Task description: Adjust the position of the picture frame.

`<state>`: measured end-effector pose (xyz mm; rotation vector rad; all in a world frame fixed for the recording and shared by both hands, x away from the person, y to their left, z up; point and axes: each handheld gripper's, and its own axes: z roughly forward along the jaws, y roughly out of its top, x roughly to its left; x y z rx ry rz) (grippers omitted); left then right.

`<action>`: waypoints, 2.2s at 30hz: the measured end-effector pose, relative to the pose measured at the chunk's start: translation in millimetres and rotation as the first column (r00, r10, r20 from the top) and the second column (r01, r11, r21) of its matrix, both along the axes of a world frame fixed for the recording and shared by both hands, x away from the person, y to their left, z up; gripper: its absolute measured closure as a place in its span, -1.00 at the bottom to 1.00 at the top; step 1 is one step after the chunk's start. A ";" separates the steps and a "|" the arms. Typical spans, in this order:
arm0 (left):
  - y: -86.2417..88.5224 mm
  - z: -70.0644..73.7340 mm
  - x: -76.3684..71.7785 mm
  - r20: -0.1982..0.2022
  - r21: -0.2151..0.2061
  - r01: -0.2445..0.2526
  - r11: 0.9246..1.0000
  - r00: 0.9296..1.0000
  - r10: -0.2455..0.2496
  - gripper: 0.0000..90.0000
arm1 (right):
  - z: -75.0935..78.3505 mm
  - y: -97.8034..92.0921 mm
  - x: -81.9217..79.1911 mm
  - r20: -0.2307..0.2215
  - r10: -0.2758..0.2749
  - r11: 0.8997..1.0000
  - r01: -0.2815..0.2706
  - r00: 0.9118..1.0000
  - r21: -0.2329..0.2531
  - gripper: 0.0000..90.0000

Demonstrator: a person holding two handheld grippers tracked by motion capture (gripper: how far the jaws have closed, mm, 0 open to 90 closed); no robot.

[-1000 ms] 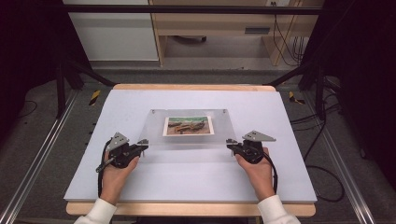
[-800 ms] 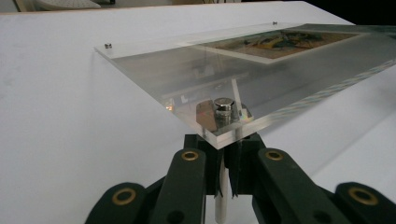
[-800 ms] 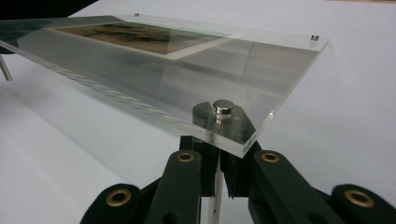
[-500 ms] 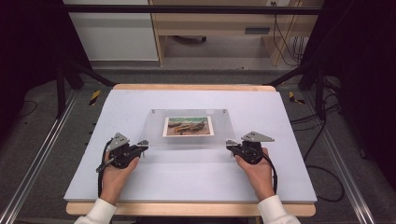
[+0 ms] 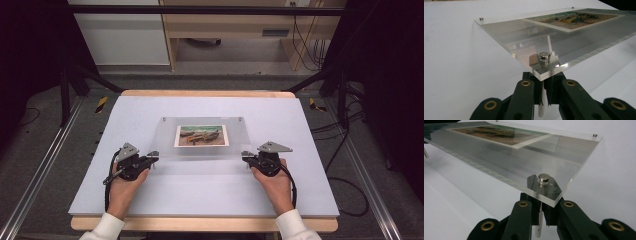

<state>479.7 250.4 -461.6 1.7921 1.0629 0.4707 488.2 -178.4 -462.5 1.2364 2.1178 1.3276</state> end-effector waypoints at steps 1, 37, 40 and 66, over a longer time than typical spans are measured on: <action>0.1 -0.1 0.0 -0.001 0.001 0.000 1.000 1.000 0.000 0.87 | -0.2 0.1 0.0 -0.001 0.001 1.000 -0.001 1.000 -0.002 0.88; -1.9 -10.9 1.0 -0.052 0.069 0.022 0.997 0.998 -0.019 0.87 | -11.9 3.1 0.8 -0.041 0.018 0.998 -0.020 0.999 -0.061 0.87; -2.3 -11.6 1.0 -0.052 0.068 0.021 0.997 0.998 -0.017 0.87 | -11.9 3.2 0.7 -0.042 0.017 0.998 -0.020 0.999 -0.061 0.87; -2.3 -11.6 1.5 -0.057 0.074 0.028 0.997 0.998 -0.024 0.86 | -12.4 4.2 1.1 -0.039 0.017 0.998 -0.019 0.999 -0.060 0.78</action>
